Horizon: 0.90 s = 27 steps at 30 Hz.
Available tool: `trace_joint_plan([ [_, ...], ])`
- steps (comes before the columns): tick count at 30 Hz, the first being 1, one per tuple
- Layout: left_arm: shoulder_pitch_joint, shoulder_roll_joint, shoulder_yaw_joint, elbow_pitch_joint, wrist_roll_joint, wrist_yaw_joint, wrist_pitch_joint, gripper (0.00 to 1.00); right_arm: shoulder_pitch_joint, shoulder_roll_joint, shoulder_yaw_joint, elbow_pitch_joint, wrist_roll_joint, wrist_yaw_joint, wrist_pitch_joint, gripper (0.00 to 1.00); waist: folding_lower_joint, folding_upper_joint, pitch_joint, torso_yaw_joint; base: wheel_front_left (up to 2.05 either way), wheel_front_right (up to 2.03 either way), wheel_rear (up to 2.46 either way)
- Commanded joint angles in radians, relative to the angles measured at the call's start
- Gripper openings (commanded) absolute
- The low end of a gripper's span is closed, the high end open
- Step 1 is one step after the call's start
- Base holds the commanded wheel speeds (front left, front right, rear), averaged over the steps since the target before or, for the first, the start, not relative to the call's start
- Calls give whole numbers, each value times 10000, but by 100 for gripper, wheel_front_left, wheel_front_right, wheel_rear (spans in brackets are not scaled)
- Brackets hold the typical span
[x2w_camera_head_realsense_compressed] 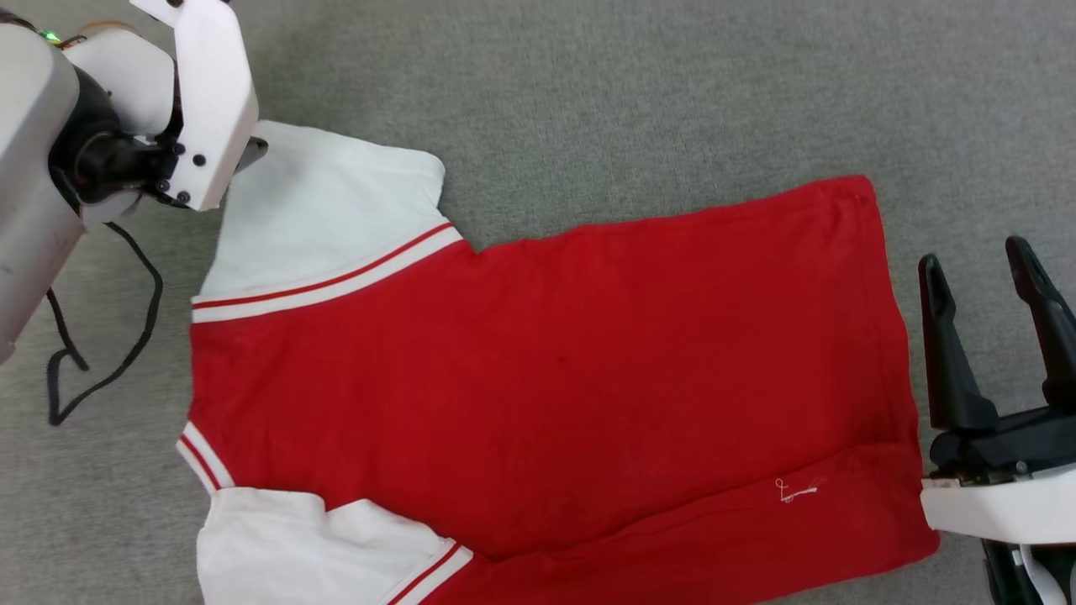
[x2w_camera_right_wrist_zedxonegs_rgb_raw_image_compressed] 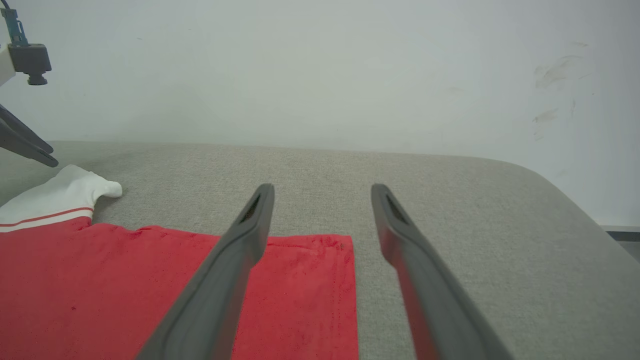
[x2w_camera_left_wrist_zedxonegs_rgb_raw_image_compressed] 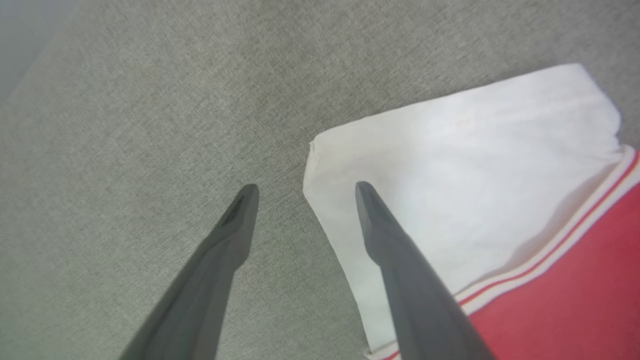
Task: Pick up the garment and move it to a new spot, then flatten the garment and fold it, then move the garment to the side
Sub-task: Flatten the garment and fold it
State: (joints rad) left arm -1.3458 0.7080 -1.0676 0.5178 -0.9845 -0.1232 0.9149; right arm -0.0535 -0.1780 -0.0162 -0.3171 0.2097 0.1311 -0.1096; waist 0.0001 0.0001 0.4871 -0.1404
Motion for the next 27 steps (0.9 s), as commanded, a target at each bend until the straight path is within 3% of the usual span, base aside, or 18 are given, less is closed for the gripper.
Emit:
trace_joint_plan([
  [1,-117,-22,-109,-37,-62,-45,229,100,-204,-8,46,57,-16,-8,-68,100,-1,-1,372,-169,0,0,0],
  [10,220,-160,-935,-88,-10,-46,961,100,-620,-242,360,607,140,-8,-132,100,-1,-1,725,-226,0,0,0],
  [11,252,-136,-1004,-105,-2,-49,941,56,-673,-283,345,683,159,-8,-165,100,-1,-1,724,-217,0,0,0],
  [12,272,-102,-1065,-132,-29,-51,902,0,-716,-307,325,761,199,-8,-185,100,-1,-1,700,-206,0,0,0],
  [20,159,217,-1286,-531,-234,-46,186,0,-1406,-1102,165,961,197,-8,-16,100,-1,-1,-201,12,0,0,0],
  [27,379,169,-1629,-1378,-354,-47,-846,0,-2879,-2775,338,677,191,-8,1485,100,-1,-1,-1128,596,0,0,0],
])
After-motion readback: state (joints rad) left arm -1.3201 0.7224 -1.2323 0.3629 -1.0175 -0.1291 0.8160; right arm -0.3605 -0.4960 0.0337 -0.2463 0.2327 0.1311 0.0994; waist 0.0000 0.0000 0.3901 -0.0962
